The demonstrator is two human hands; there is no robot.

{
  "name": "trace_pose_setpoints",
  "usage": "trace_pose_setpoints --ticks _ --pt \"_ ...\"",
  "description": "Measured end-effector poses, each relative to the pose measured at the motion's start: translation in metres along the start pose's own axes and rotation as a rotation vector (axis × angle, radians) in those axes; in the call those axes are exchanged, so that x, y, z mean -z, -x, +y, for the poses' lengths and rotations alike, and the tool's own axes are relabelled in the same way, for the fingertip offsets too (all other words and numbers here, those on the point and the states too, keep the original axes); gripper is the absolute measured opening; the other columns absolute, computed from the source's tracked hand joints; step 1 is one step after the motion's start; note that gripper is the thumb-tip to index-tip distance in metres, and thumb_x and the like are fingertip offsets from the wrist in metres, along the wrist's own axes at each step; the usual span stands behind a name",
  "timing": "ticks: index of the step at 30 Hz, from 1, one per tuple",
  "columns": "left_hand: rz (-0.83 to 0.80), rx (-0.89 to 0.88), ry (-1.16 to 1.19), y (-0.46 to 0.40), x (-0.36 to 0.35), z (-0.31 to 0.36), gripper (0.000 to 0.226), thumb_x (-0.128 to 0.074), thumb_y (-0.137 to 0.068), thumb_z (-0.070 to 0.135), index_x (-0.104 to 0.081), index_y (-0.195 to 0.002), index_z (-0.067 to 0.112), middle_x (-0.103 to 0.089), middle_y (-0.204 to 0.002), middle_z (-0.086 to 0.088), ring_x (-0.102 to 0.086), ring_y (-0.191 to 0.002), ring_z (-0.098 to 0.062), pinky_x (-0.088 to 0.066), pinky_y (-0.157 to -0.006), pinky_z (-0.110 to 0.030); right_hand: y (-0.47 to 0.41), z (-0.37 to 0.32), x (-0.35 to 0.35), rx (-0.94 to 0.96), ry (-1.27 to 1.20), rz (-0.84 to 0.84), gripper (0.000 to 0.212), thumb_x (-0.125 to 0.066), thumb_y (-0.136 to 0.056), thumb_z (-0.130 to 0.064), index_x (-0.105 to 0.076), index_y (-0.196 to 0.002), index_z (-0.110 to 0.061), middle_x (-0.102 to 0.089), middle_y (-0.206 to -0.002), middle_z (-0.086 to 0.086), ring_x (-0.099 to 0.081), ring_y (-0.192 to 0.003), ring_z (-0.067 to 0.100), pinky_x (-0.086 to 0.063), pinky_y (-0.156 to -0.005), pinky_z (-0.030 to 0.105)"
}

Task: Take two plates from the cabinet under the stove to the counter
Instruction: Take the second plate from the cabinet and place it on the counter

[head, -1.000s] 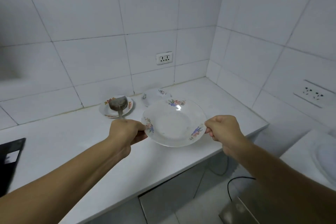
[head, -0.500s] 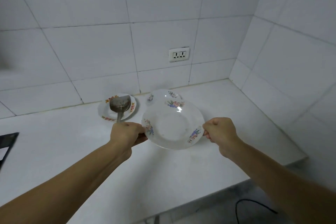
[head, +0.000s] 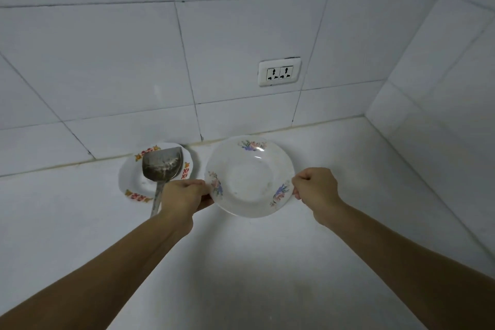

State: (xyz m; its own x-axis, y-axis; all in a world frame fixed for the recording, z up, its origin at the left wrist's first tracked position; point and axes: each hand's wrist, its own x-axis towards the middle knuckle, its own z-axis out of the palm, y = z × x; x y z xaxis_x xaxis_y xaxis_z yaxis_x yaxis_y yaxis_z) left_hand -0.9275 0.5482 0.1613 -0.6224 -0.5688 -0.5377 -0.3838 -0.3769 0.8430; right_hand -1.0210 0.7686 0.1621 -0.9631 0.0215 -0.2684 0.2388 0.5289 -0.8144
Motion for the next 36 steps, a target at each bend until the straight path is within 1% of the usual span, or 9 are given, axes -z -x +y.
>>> trace_pose_setpoints --ticks 3,5,9,14,19,23,28,33,36 --pt "0.019 0.024 0.005 -0.025 -0.011 0.0 0.009 -0.067 -0.077 -0.011 -0.065 -0.084 -0.006 -0.068 -0.094 -0.02 -0.069 -0.08 -0.032 -0.058 -0.052 -0.031 -0.03 -0.002 -0.012 0.024 0.066 -0.016 0.016 -0.055 -0.079 0.0 -0.067 -0.08 0.012 -0.069 -0.076 0.026 -0.058 -0.057 0.021 -0.056 -0.058 0.04" --pt "0.042 0.033 0.014 -0.041 -0.017 -0.001 0.008 -0.067 -0.077 -0.012 -0.065 -0.08 -0.005 -0.068 -0.093 -0.02 -0.069 -0.08 -0.033 -0.058 -0.05 -0.03 -0.049 -0.003 -0.02 0.048 0.111 -0.031 0.018 -0.055 -0.08 0.0 -0.064 -0.083 0.015 -0.067 -0.083 0.032 -0.055 -0.06 0.025 -0.056 -0.068 0.052" --pt "0.086 0.03 0.014 -0.069 -0.028 -0.006 0.011 -0.067 -0.075 -0.015 -0.064 -0.073 -0.004 -0.067 -0.089 -0.022 -0.068 -0.075 -0.033 -0.057 -0.045 -0.026 -0.081 0.0 -0.034 0.058 0.151 -0.067 0.019 -0.054 -0.08 0.001 -0.063 -0.086 0.017 -0.066 -0.087 0.034 -0.062 -0.064 0.036 -0.053 -0.07 0.057" --pt "0.137 0.039 0.008 -0.094 -0.035 -0.013 0.014 -0.067 -0.074 -0.016 -0.063 -0.071 -0.003 -0.066 -0.086 -0.021 -0.068 -0.076 -0.034 -0.056 -0.044 -0.026 -0.107 0.003 -0.048 0.055 0.173 -0.114 0.02 -0.055 -0.081 0.001 -0.062 -0.09 0.017 -0.066 -0.09 0.035 -0.063 -0.086 0.048 -0.053 -0.072 0.06" --pt "0.163 0.058 -0.047 -0.11 -0.037 -0.017 0.014 -0.068 -0.076 -0.014 -0.063 -0.071 -0.001 -0.066 -0.087 -0.019 -0.068 -0.077 -0.034 -0.057 -0.051 -0.03 -0.122 0.005 -0.055 0.037 0.189 -0.142 0.019 -0.056 -0.083 -0.001 -0.064 -0.088 0.016 -0.069 -0.086 0.031 -0.067 -0.071 0.039 -0.055 -0.071 0.056" --pt "0.172 0.073 -0.081 -0.117 -0.04 -0.02 0.014 -0.068 -0.076 -0.013 -0.064 -0.071 -0.001 -0.066 -0.086 -0.019 -0.068 -0.077 -0.033 -0.057 -0.048 -0.027 -0.13 0.007 -0.058 0.027 0.201 -0.153 0.019 -0.056 -0.083 -0.001 -0.064 -0.088 0.016 -0.068 -0.089 0.032 -0.067 -0.08 0.045 -0.055 -0.072 0.058" --pt "0.181 0.074 -0.118 -0.121 -0.041 -0.022 0.014 -0.068 -0.076 -0.013 -0.065 -0.072 0.0 -0.065 -0.085 -0.019 -0.067 -0.076 -0.032 -0.057 -0.046 -0.024 -0.138 0.013 -0.062 0.048 0.227 -0.174 0.019 -0.056 -0.083 -0.001 -0.065 -0.086 0.015 -0.069 -0.087 0.031 -0.068 -0.078 0.043 -0.056 -0.073 0.056" --pt "0.198 0.059 -0.192 -0.126 -0.041 -0.019 0.016 -0.068 -0.075 -0.013 -0.064 -0.068 0.0 -0.066 -0.083 -0.019 -0.068 -0.074 -0.033 -0.059 -0.061 -0.036 -0.144 0.018 -0.066 0.046 0.218 -0.19 0.019 -0.056 -0.082 -0.002 -0.066 -0.083 0.013 -0.069 -0.084 0.03 -0.059 -0.061 0.028 -0.049 -0.059 0.034" --pt "0.204 0.038 -0.228 -0.127 -0.043 -0.018 0.018 -0.069 -0.074 -0.014 -0.065 -0.065 0.001 -0.067 -0.078 -0.018 -0.068 -0.069 -0.031 -0.06 -0.06 -0.035 -0.148 0.021 -0.066 0.053 0.225 -0.193 0.02 -0.057 -0.082 -0.004 -0.066 -0.085 0.013 -0.069 -0.085 0.03 -0.065 -0.065 0.035 -0.054 -0.06 0.039"
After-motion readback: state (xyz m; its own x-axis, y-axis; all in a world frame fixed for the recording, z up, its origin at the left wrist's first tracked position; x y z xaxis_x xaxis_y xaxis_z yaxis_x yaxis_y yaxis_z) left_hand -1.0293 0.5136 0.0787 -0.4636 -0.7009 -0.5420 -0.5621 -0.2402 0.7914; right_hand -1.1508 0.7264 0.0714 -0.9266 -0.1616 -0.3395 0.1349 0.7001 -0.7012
